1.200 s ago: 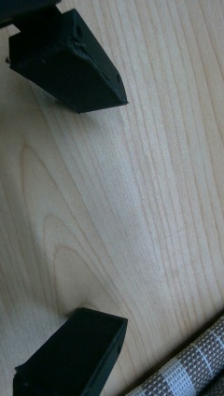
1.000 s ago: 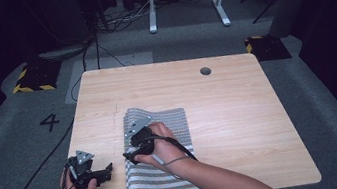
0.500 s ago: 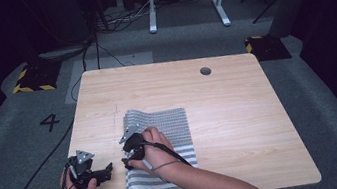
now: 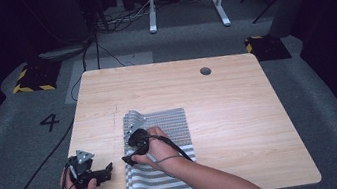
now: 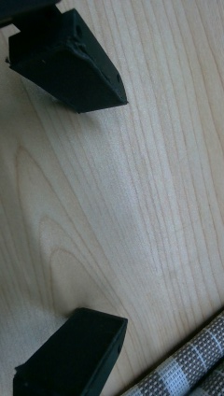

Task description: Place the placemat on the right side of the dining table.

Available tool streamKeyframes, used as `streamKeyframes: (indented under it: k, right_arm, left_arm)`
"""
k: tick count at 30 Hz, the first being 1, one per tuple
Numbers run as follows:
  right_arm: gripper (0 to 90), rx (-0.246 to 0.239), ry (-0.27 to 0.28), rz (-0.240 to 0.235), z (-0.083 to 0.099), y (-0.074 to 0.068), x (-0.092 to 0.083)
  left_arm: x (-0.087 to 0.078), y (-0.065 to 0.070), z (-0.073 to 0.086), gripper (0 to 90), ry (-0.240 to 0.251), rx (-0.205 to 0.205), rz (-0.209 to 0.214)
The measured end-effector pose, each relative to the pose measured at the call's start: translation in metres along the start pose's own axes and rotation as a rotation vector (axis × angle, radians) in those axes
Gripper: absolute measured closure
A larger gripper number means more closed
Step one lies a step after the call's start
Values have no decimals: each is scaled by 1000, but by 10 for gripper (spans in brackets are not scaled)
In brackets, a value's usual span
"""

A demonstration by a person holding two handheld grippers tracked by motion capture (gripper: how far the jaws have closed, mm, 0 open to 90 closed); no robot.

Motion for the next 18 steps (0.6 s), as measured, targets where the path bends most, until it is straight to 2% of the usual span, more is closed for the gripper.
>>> streamKeyframes:
  k: [3, 5, 6, 8, 9, 10, 12, 13, 14, 15, 17, 18]
  right_arm:
    - [371, -10, 10, -23, 0, 1, -3]
    - [378, -9, -3, -16, 1, 1, -4]
    - [442, 7, -17, -25, 1, 0, -5]
    - [450, 5, -20, -32, 2, -1, -4]
    - [472, -17, -11, -31, 1, 0, -3]
    - [503, -5, -20, -49, 2, -1, -2]
    - [507, 12, -31, -54, 2, -1, -1]
    - [518, 2, -27, -58, 2, 0, 1]
    - [573, 5, -36, -65, 2, 1, 1]
    - [576, 22, -50, -72, 3, 1, 1]
    - [595, 26, -59, -79, 3, 3, 1]
    - [645, 35, -60, -92, 4, 4, 1]
  left_arm:
    - [0, 0, 0, 0, 1, 0, -2]
    - [0, 0, 0, 0, 0, 0, 1]
    - [0, 0, 0, 0, 0, 0, 0]
    - [0, 0, 0, 0, 0, 0, 0]
    - [0, 0, 0, 0, 0, 1, -1]
    - [0, 0, 0, 0, -1, 0, 1]
    - [0, 0, 0, 0, -1, 0, 1]
    - [0, 0, 0, 0, 0, 0, 1]
    - [0, 0, 0, 0, 0, 0, 0]
    - [0, 0, 0, 0, 0, 1, 0]
    - [0, 0, 0, 0, -1, 0, 1]
    - [0, 0, 0, 0, -1, 0, 1]
Point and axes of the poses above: each handheld gripper's, and its own axes: x roughly forward along the jaws, z roughly out of its underside, y roughly to its right, the point moved 4 cm from there along x, roughly forward along the jaws, and after that the axes turned 9 degrees about -y, right-handed, at the moved point
